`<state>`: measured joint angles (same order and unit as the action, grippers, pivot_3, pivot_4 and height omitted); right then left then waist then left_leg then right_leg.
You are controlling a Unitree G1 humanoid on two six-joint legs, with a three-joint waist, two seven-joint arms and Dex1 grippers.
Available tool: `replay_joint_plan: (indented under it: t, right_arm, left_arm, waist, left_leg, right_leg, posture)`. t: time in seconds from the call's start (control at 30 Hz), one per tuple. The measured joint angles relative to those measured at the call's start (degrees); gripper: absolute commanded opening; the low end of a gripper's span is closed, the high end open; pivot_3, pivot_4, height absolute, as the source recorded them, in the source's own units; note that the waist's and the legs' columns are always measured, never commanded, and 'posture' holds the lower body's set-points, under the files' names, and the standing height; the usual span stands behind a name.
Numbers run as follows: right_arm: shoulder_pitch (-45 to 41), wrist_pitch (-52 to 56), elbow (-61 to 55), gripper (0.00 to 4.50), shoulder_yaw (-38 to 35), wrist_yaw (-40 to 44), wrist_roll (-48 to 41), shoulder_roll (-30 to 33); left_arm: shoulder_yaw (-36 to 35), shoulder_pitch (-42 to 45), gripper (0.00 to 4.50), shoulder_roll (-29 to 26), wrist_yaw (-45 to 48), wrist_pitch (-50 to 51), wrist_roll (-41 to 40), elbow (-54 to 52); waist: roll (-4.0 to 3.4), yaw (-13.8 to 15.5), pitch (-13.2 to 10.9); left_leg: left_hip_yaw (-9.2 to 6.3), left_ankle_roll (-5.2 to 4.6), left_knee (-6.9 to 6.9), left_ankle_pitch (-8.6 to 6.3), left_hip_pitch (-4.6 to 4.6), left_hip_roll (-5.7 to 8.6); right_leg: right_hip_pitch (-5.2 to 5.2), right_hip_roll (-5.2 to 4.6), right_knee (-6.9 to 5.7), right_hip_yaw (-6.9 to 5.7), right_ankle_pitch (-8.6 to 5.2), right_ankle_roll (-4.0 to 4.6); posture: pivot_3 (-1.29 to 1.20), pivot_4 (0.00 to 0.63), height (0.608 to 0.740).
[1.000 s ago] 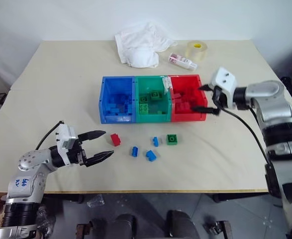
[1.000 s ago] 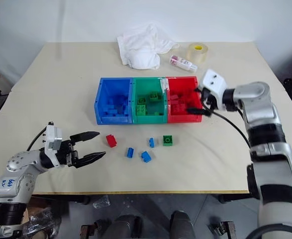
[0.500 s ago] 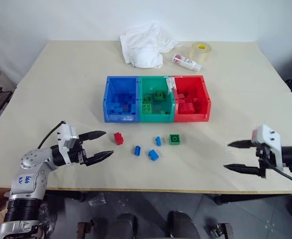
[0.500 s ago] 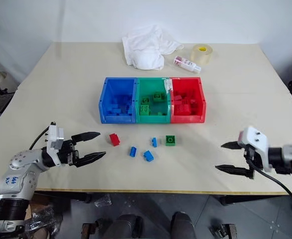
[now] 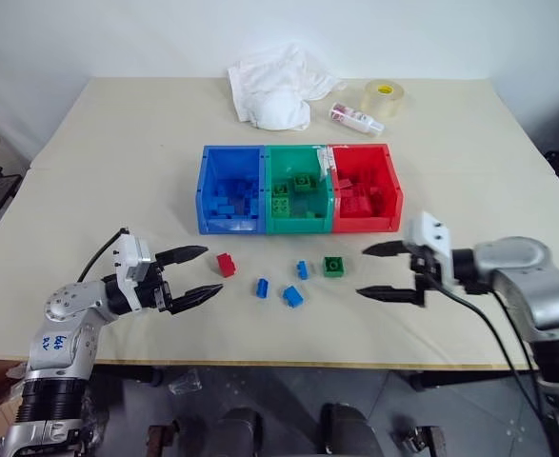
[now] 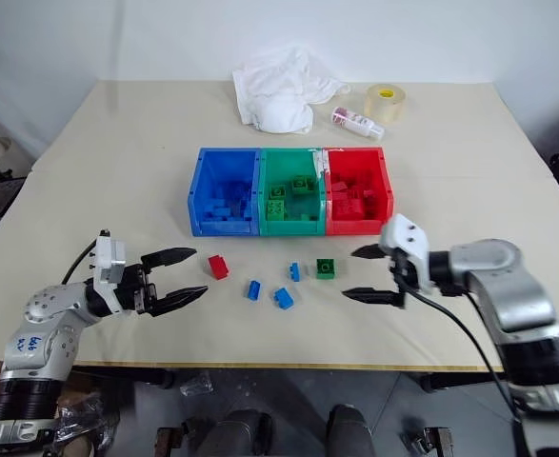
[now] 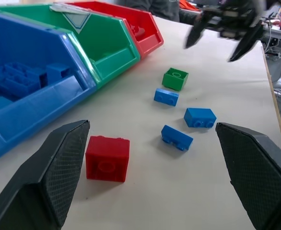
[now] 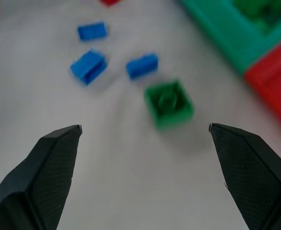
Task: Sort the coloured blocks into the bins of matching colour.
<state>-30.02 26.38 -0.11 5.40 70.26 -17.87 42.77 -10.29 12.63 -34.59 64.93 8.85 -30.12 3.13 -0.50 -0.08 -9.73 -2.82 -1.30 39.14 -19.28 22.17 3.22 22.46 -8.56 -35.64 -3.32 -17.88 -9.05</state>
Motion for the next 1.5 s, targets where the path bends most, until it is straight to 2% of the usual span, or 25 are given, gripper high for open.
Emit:
replay_joint_plan:
  t: [0.1, 0.27, 0.3, 0.4, 0.57, 0.6, 0.93, 1.1, 1.23, 1.4, 1.5]
  right_arm:
    - [-4.24, -2.48, 5.60, 4.46, 3.46, -1.15, 2.46, -4.68]
    - [-6.39, -6.61, 13.86, 4.46, 7.01, -1.31, 6.02, -8.42]
    - [-6.89, -7.39, 15.57, 4.07, 7.44, -1.37, 6.55, -9.19]
    - [-8.04, -9.60, 18.60, 3.34, 7.53, -2.23, 7.30, -11.62]
    - [-8.44, -10.01, 18.48, 1.53, 7.21, -2.28, 7.16, -12.10]
    - [-8.44, -9.84, 18.11, 1.46, 6.97, -2.29, 7.02, -12.05]
    - [-8.38, -4.53, 8.04, 1.46, 1.92, -3.42, 3.50, -9.31]
    - [-16.17, -3.75, 8.35, 1.46, 0.87, -4.29, 3.01, -9.55]
    - [-24.25, -7.41, 17.61, 1.46, 1.58, -5.04, 4.79, -13.42]
    - [-33.18, -16.20, 35.93, 1.46, 3.40, -7.36, 9.27, -20.21]
    - [-38.13, -21.67, 46.95, 2.51, 3.44, -10.11, 11.80, -24.12]
  left_arm:
    - [-0.22, -0.44, 4.50, -0.12, -0.47, 0.25, 0.00, -1.48]
    - [-1.19, -2.45, 4.50, -0.37, -1.35, 1.01, -0.21, -3.81]
    - [-1.43, -3.00, 4.50, -0.37, -1.57, 1.13, -0.25, -4.56]
    - [-2.18, -4.22, 4.50, -0.37, -1.83, 1.47, -0.77, -5.91]
    - [-2.87, -5.17, 4.50, -0.41, -2.53, 2.09, -1.31, -7.14]
    - [-2.99, -5.38, 4.50, -0.41, -2.79, 2.23, -1.37, -7.17]
    - [-3.25, -5.26, 4.50, -0.43, -3.51, 2.41, -1.76, -7.06]
    - [-3.29, -4.09, 4.50, -0.49, -3.40, 2.17, -1.73, -6.70]
    - [-3.22, -3.80, 4.50, -0.56, -3.00, 1.36, -1.56, -5.41]
    - [-3.30, -4.06, 4.50, -1.65, -2.18, 0.15, -1.02, -4.16]
    - [-3.65, -4.47, 4.50, -1.95, -2.17, -0.34, -0.99, -4.23]
  waist:
    - [0.00, -0.12, 0.00]
    - [0.00, -0.18, 0.00]
    - [0.00, -0.23, 0.00]
    - [0.00, -0.52, 0.00]
    - [0.00, -0.50, 0.00]
    - [0.00, -0.51, 0.00]
    - [0.00, -0.32, 0.00]
    - [-0.01, -0.42, 0.00]
    - [-0.01, -1.46, 0.00]
    - [-0.01, -2.12, 0.00]
    - [-0.02, -2.51, -0.01]
  left_leg:
    - [-0.03, 0.00, -0.03, 0.00, 0.00, 0.01]
    - [-0.09, 0.00, -0.04, 0.00, 0.01, 0.04]
    - [-0.08, 0.00, -0.04, 0.00, 0.01, 0.04]
    - [-0.08, 0.01, -0.05, 0.01, 0.00, 0.01]
    - [-0.10, 0.01, -0.04, 0.01, 0.00, 0.04]
    - [-0.10, 0.01, -0.04, 0.01, 0.01, 0.03]
    - [-0.09, 0.01, -0.04, 0.00, 0.00, 0.03]
    - [-0.08, 0.02, -0.06, 0.00, 0.00, 0.00]
    - [-0.08, 0.02, -0.10, 0.00, -0.01, 0.02]
    - [-0.10, 0.03, -0.15, 0.00, -0.01, 0.03]
    - [-0.17, 0.03, -0.16, 0.00, 0.00, 0.03]
  right_leg:
    - [0.01, 0.00, -0.01, -0.02, 0.00, 0.00]
    - [0.02, 0.00, -0.05, -0.06, 0.00, 0.00]
    - [0.02, 0.00, -0.05, -0.06, 0.00, 0.00]
    - [0.03, 0.01, -0.06, -0.08, 0.00, 0.00]
    - [0.02, 0.00, -0.08, -0.08, 0.00, 0.00]
    - [0.03, 0.01, -0.08, -0.08, 0.00, 0.00]
    - [0.03, 0.00, -0.07, -0.07, 0.00, 0.00]
    - [0.06, 0.02, -0.09, -0.07, 0.00, 0.00]
    - [0.07, 0.02, -0.11, -0.07, 0.00, 0.01]
    - [0.12, 0.01, -0.17, -0.10, -0.01, 0.01]
    - [0.14, 0.01, -0.23, -0.14, -0.01, 0.02]
  posture:
    - [0.00, 0.150, 0.740]
    - [0.00, 0.150, 0.740]
    - [0.00, 0.150, 0.740]
    - [0.00, 0.150, 0.740]
    - [0.00, 0.150, 0.740]
    - [0.00, 0.150, 0.740]
    - [0.00, 0.150, 0.740]
    - [0.00, 0.150, 0.740]
    - [0.00, 0.150, 0.740]
    - [0.00, 0.150, 0.740]
    - [0.00, 0.150, 0.740]
